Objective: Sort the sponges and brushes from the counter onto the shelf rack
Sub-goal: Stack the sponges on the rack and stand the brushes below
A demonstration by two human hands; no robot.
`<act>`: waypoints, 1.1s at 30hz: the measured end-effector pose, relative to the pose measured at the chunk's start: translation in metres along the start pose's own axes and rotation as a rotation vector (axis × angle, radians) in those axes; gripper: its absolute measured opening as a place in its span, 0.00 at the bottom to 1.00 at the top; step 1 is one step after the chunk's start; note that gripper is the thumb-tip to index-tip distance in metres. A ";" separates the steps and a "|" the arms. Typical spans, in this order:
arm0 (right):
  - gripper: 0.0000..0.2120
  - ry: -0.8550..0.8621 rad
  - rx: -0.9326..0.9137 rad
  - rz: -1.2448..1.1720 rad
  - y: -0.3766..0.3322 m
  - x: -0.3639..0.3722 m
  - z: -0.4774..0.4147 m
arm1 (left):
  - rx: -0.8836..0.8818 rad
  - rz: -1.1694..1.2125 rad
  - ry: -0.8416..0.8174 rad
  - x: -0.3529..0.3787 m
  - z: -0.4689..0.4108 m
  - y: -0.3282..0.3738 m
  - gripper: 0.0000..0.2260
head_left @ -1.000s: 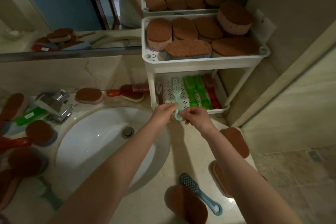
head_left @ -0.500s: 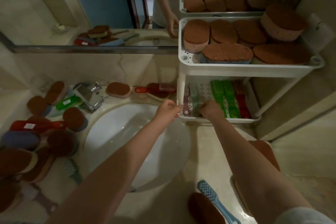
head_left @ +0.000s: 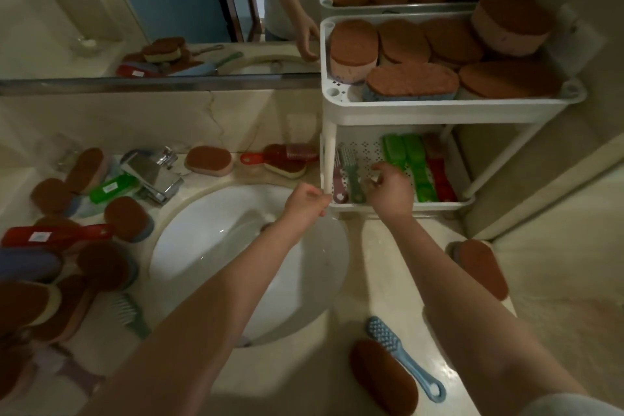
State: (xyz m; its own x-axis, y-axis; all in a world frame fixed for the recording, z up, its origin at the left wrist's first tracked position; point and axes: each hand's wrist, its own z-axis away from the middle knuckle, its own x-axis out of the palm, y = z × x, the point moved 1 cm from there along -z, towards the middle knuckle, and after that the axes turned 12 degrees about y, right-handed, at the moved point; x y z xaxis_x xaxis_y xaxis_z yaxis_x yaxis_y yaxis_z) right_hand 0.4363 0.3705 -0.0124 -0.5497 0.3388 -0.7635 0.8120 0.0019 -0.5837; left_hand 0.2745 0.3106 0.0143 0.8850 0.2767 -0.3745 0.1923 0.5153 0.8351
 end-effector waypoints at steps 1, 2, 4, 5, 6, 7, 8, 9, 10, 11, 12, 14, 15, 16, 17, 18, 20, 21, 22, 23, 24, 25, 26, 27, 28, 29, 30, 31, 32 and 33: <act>0.13 0.063 -0.007 -0.051 0.000 -0.008 0.005 | 0.012 -0.024 -0.015 0.002 0.000 -0.002 0.07; 0.12 0.123 -0.015 -0.087 0.002 -0.016 0.010 | 0.023 -0.040 -0.037 0.005 0.002 -0.003 0.07; 0.10 0.230 -0.008 -0.125 0.009 -0.032 0.023 | 0.040 -0.058 -0.089 0.012 0.008 -0.004 0.09; 0.10 0.265 0.017 -0.124 0.015 -0.038 0.030 | 0.050 -0.068 -0.114 0.017 0.012 -0.005 0.09; 0.10 0.287 0.045 -0.105 0.023 -0.043 0.037 | 0.059 -0.077 -0.140 0.021 0.015 -0.006 0.09; 0.10 0.298 0.071 -0.071 0.033 -0.048 0.043 | 0.060 -0.084 -0.168 0.026 0.019 -0.006 0.08; 0.11 0.296 0.098 -0.020 0.043 -0.052 0.049 | 0.055 -0.094 -0.200 0.031 0.023 -0.006 0.06; 0.12 0.277 0.131 0.039 0.054 -0.056 0.055 | 0.051 -0.110 -0.236 0.036 0.026 -0.006 0.04; 0.14 0.237 0.174 0.105 0.064 -0.061 0.061 | 0.052 -0.132 -0.273 0.040 0.029 -0.007 0.05; 0.16 0.184 0.222 0.170 0.074 -0.065 0.065 | 0.051 -0.159 -0.305 0.044 0.031 -0.007 0.08; 0.19 0.130 0.264 0.235 0.084 -0.068 0.069 | 0.053 -0.187 -0.331 0.048 0.034 -0.008 0.10; 0.22 0.050 0.318 0.351 0.102 -0.074 0.076 | 0.058 -0.232 -0.380 0.055 0.040 -0.009 0.12; 0.22 0.014 0.332 0.392 0.111 -0.075 0.078 | 0.058 -0.253 -0.403 0.059 0.042 -0.010 0.12; 0.22 -0.022 0.349 0.423 0.119 -0.075 0.080 | 0.059 -0.272 -0.421 0.062 0.044 -0.011 0.12; 0.22 -0.062 0.375 0.446 0.127 -0.074 0.082 | 0.058 -0.285 -0.432 0.064 0.046 -0.013 0.12; 0.23 -0.105 0.405 0.471 0.133 -0.074 0.083 | 0.058 -0.293 -0.436 0.067 0.047 -0.013 0.12; 0.25 -0.174 0.462 0.498 0.141 -0.073 0.085 | 0.057 -0.302 -0.434 0.070 0.050 -0.014 0.11; 0.25 -0.200 0.479 0.502 0.143 -0.073 0.085 | 0.057 -0.307 -0.432 0.071 0.050 -0.014 0.12; 0.25 -0.224 0.489 0.503 0.145 -0.074 0.085 | 0.059 -0.315 -0.432 0.073 0.051 -0.014 0.13; 0.25 -0.243 0.486 0.508 0.145 -0.074 0.084 | 0.062 -0.323 -0.433 0.075 0.051 -0.015 0.14; 0.25 -0.254 0.472 0.517 0.146 -0.075 0.084 | 0.066 -0.328 -0.433 0.076 0.051 -0.015 0.14; 0.26 -0.256 0.453 0.519 0.145 -0.075 0.084 | 0.069 -0.330 -0.432 0.078 0.051 -0.015 0.15; 0.26 -0.247 0.430 0.512 0.144 -0.077 0.084 | 0.072 -0.330 -0.429 0.080 0.052 -0.015 0.15; 0.26 -0.229 0.403 0.496 0.142 -0.078 0.084 | 0.080 -0.330 -0.426 0.081 0.053 -0.014 0.15; 0.26 -0.204 0.369 0.467 0.139 -0.080 0.084 | 0.092 -0.329 -0.422 0.083 0.053 -0.013 0.15; 0.26 -0.175 0.336 0.412 0.135 -0.082 0.083 | 0.104 -0.326 -0.419 0.085 0.054 -0.012 0.15; 0.26 -0.144 0.304 0.327 0.129 -0.084 0.083 | 0.110 -0.318 -0.411 0.087 0.055 -0.010 0.14; 0.27 -0.113 0.272 0.223 0.122 -0.087 0.082 | 0.104 -0.304 -0.401 0.089 0.056 -0.008 0.13; 0.27 -0.079 0.232 0.122 0.114 -0.089 0.083 | 0.085 -0.282 -0.391 0.091 0.057 -0.006 0.13; 0.27 -0.044 0.182 0.046 0.106 -0.090 0.084 | 0.059 -0.256 -0.384 0.093 0.059 -0.005 0.14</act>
State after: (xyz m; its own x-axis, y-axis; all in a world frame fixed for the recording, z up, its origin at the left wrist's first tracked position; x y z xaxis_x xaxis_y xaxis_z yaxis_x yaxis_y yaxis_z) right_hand 0.5558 0.2615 -0.0285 -0.5239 0.2936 -0.7996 0.7898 -0.1840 -0.5851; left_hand 0.3809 0.2862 -0.0009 0.8966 -0.1794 -0.4048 0.4391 0.4774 0.7611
